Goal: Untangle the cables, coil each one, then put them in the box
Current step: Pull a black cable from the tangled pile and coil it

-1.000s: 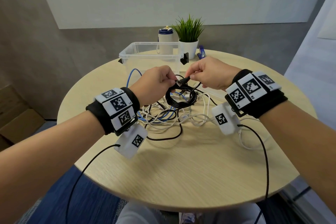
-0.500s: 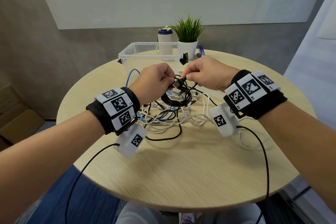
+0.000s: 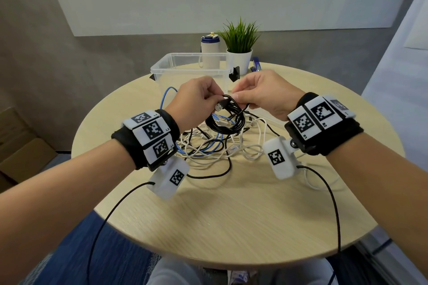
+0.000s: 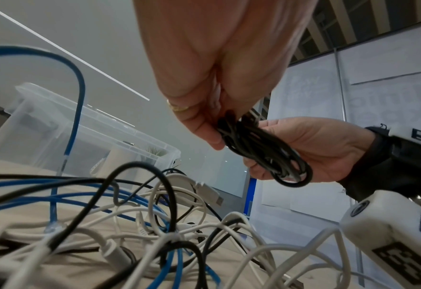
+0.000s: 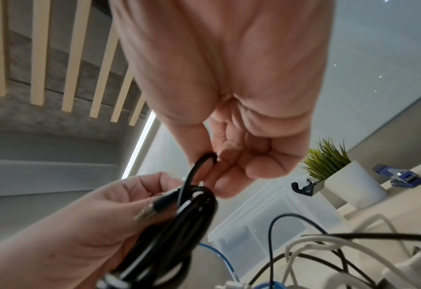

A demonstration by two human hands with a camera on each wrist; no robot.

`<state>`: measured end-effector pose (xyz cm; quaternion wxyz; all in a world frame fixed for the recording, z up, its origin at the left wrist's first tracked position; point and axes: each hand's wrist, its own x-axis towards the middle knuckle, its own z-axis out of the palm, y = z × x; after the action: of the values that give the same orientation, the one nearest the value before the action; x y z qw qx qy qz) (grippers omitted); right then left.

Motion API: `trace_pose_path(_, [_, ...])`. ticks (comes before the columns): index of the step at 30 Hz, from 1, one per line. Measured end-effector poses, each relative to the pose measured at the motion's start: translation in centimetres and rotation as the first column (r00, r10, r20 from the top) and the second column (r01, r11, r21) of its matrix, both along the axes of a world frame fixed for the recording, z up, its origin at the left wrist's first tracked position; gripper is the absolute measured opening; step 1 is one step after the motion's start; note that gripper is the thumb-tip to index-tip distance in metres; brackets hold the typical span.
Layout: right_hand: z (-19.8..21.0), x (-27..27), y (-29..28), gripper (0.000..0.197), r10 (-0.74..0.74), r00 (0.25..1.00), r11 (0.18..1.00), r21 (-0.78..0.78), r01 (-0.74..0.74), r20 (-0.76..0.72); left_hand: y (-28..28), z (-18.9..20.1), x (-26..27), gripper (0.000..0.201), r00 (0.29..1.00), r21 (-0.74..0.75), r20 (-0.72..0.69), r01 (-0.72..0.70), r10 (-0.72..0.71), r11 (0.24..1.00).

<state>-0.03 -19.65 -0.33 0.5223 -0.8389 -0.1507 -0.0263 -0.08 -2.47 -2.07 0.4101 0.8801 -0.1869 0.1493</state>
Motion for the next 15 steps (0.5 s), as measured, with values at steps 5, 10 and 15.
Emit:
trace_pose_path(5, [-0.15,-0.22,0.19,0.017,0.023,0.99,0.997,0.075,-0.012,-0.139,0.24,-0.03,0.32,0.021,0.994,-0.079,0.012,-0.107,0.108,0.991])
trace_pose_path(10, [-0.52,-0.63,0.55,0.019,0.068,0.975,0.963,0.268,-0.008,-0.213,0.36,0.64,-0.23,0.019,0.997,-0.14,-0.028,-0.075,0.071,0.987])
trace_pose_path(15, [-0.23,-0.63,0.56,0.018,0.018,0.987,0.938,0.346,0.038,-0.158,0.3,0.67,-0.53,0.012,0.998,-0.152,-0.063,-0.035,0.025,0.988])
